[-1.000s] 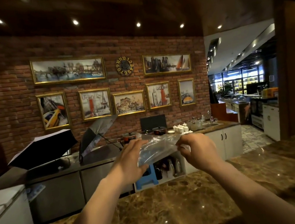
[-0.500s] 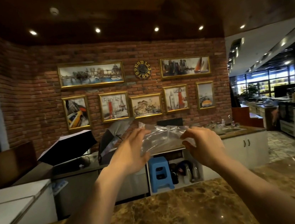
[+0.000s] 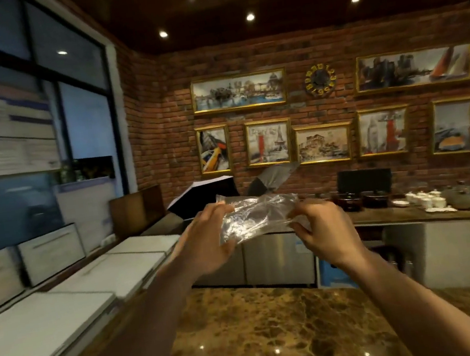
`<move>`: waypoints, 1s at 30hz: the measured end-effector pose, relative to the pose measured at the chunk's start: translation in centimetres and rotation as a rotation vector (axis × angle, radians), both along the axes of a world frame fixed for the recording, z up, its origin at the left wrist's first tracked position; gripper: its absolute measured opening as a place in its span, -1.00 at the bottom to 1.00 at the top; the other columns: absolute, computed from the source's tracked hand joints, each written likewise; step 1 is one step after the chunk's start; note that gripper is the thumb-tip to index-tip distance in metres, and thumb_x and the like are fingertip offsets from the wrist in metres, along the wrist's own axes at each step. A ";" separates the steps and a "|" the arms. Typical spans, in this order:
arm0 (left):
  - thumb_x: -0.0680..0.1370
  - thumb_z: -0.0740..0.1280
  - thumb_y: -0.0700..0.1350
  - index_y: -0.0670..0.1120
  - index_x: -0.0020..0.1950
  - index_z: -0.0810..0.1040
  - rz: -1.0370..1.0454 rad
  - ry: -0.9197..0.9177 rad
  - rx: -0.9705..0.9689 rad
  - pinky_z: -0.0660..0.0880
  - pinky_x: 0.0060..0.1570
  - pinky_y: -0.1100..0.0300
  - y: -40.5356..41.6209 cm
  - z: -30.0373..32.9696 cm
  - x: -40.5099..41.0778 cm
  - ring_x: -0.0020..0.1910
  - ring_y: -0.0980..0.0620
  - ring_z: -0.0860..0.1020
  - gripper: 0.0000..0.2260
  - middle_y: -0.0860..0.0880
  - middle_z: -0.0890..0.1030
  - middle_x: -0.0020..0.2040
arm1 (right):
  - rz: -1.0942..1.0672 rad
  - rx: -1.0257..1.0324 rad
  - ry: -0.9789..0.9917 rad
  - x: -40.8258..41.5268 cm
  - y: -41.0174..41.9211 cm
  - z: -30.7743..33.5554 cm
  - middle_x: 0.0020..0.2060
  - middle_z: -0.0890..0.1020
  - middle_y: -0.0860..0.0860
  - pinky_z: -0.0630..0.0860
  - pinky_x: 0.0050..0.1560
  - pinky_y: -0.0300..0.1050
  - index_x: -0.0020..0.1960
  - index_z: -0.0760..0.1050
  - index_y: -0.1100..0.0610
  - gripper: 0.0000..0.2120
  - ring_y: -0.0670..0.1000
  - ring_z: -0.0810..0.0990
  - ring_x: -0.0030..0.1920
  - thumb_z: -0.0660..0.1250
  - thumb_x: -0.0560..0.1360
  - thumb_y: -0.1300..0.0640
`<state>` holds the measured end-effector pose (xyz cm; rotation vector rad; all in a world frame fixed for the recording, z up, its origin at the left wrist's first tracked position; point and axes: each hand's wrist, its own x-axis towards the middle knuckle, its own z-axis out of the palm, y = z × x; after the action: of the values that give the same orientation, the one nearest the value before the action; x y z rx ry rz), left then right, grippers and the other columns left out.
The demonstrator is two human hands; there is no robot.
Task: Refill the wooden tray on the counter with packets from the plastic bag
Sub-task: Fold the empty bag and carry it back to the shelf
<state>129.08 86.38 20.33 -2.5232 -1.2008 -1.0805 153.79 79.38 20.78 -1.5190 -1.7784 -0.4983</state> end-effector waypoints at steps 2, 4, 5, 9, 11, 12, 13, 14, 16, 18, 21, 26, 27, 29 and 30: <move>0.52 0.45 0.01 0.05 0.52 0.31 0.071 -0.004 -0.020 0.43 0.34 0.04 0.6 0.0 -4.6 0.41 -0.04 0.41 -0.40 0.01 0.37 0.48 | 0.051 -0.003 -0.007 -4.1 1.9 0.2 0.01 0.70 -0.04 0.59 -0.08 0.02 0.06 0.64 -0.03 -0.85 0.06 0.65 0.04 0.45 0.48 0.07; 0.52 0.44 -0.01 0.05 0.50 0.32 0.117 -0.036 -0.036 0.39 0.30 0.13 0.9 0.0 -8.9 0.39 -0.01 0.40 -0.42 0.03 0.37 0.45 | 0.103 -0.013 0.006 -8.4 3.5 0.5 0.01 0.70 -0.04 0.60 -0.10 0.04 0.05 0.65 -0.05 -0.85 0.09 0.66 0.02 0.46 0.48 0.08; 0.51 0.45 -0.03 0.06 0.48 0.34 0.139 -0.059 -0.037 0.37 0.25 0.18 0.9 -0.1 -11.3 0.37 0.01 0.41 -0.43 0.05 0.38 0.43 | 0.129 -0.014 0.001 -10.7 4.4 0.5 0.03 0.69 -0.04 0.61 -0.08 0.03 0.07 0.65 -0.06 -0.84 0.08 0.66 0.02 0.45 0.49 0.08; 0.46 0.51 -0.03 0.05 0.46 0.37 0.276 -0.073 -0.030 0.45 0.27 0.11 0.1 -0.8 -20.5 0.34 -0.02 0.47 -0.39 0.01 0.44 0.42 | 0.291 -0.017 -0.030 -19.6 7.1 0.2 0.03 0.67 -0.02 0.53 -0.10 -0.07 0.09 0.64 -0.02 -0.83 0.06 0.63 0.01 0.45 0.50 0.08; 0.46 0.52 -0.07 0.04 0.46 0.38 0.324 -0.090 -0.015 0.45 0.27 0.08 -0.7 -1.4 -25.3 0.33 -0.08 0.49 -0.40 -0.03 0.45 0.42 | 0.372 -0.019 -0.028 -24.3 8.0 0.1 -0.01 0.67 -0.02 0.53 -0.12 -0.04 0.07 0.65 -0.01 -0.85 0.07 0.63 -0.01 0.45 0.50 0.09; 0.47 0.51 -0.08 0.03 0.45 0.38 0.362 -0.107 -0.015 0.45 0.27 0.08 -1.3 -1.8 -28.2 0.32 -0.10 0.49 -0.41 -0.03 0.46 0.41 | 0.401 -0.016 -0.032 -27.2 8.4 0.1 -0.03 0.67 -0.04 0.54 -0.11 -0.03 0.07 0.66 -0.01 -0.86 0.07 0.63 -0.01 0.45 0.50 0.07; 0.48 0.51 -0.08 0.03 0.46 0.38 0.407 -0.112 -0.023 0.44 0.28 0.07 -2.0 -2.1 -30.7 0.33 -0.10 0.48 -0.42 -0.02 0.46 0.41 | 0.427 -0.027 -0.018 -29.8 8.8 0.0 -0.03 0.67 -0.05 0.54 -0.10 -0.04 0.06 0.66 -0.03 -0.86 0.05 0.63 -0.01 0.46 0.50 0.06; 0.48 0.50 -0.08 0.03 0.46 0.38 0.441 -0.114 -0.033 0.43 0.30 0.07 -2.5 -2.4 -32.5 0.34 -0.09 0.47 -0.42 -0.01 0.45 0.42 | 0.450 -0.039 -0.008 -31.7 8.9 -0.2 -0.02 0.67 -0.08 0.55 -0.08 -0.06 0.06 0.66 -0.06 -0.86 0.02 0.63 -0.01 0.46 0.50 0.04; 0.48 0.50 -0.06 0.03 0.47 0.37 0.531 -0.110 -0.038 0.41 0.36 0.07 -4.2 -3.1 -37.4 0.38 -0.09 0.44 -0.40 -0.01 0.43 0.45 | 0.536 -0.042 -0.004 -37.0 9.1 -1.0 0.00 0.69 -0.09 0.56 -0.03 -0.06 0.05 0.67 -0.06 -0.87 0.00 0.63 0.00 0.46 0.50 0.04; 0.50 0.48 -0.01 0.10 0.48 0.32 0.630 -0.127 -0.072 0.36 0.41 0.06 -6.5 -3.7 -41.4 0.43 -0.04 0.39 -0.41 0.04 0.38 0.48 | 0.614 -0.053 -0.008 -41.7 9.0 -1.8 0.01 0.70 -0.05 0.54 -0.01 -0.05 0.04 0.68 -0.05 -0.87 0.03 0.63 0.00 0.47 0.50 0.05; 0.50 0.47 0.00 0.10 0.47 0.32 0.749 -0.124 -0.084 0.36 0.36 0.09 -10.2 -4.5 -46.4 0.39 -0.02 0.41 -0.42 0.05 0.40 0.45 | 0.728 -0.105 0.003 -47.9 8.3 -2.9 0.05 0.70 -0.04 0.56 0.06 -0.07 0.07 0.67 -0.04 -0.86 0.04 0.63 0.00 0.48 0.51 0.05; 0.51 0.46 0.03 0.12 0.52 0.27 0.972 -0.152 -0.118 0.42 0.41 -0.01 -16.8 -4.9 -52.3 0.42 0.01 0.40 -0.37 0.08 0.35 0.50 | 0.929 -0.108 -0.016 -57.5 6.7 -4.1 0.12 0.68 -0.06 0.59 0.11 -0.07 0.13 0.66 -0.05 -0.82 0.02 0.64 0.05 0.46 0.52 0.02; 0.52 0.45 0.04 0.12 0.52 0.26 1.026 -0.166 -0.119 0.44 0.39 -0.03 -18.2 -5.0 -53.3 0.42 0.01 0.40 -0.37 0.08 0.34 0.51 | 0.961 -0.127 -0.028 -59.4 6.1 -4.2 0.14 0.67 -0.08 0.58 0.11 -0.09 0.14 0.64 -0.08 -0.81 0.00 0.64 0.07 0.45 0.53 0.01; 0.53 0.44 0.07 0.09 0.54 0.24 1.097 -0.160 -0.125 0.45 0.39 -0.03 -20.4 -5.2 -54.7 0.42 0.00 0.40 -0.36 0.07 0.32 0.52 | 1.059 -0.134 0.005 -62.2 5.4 -4.5 0.11 0.68 -0.06 0.51 0.00 -0.19 0.11 0.64 -0.06 -0.82 0.00 0.62 0.04 0.47 0.51 0.04; 0.53 0.44 0.07 0.09 0.54 0.24 1.142 -0.142 -0.124 0.45 0.39 -0.02 -21.5 -5.3 -55.4 0.43 0.00 0.39 -0.36 0.06 0.31 0.53 | 1.128 -0.127 0.034 -63.5 4.8 -4.7 0.06 0.69 -0.03 0.46 -0.07 -0.22 0.08 0.65 -0.02 -0.82 0.02 0.62 0.00 0.50 0.49 0.08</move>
<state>73.68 64.90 15.05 -1.3225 -2.3014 -0.8337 90.32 84.18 16.04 -0.3908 -2.3020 0.2123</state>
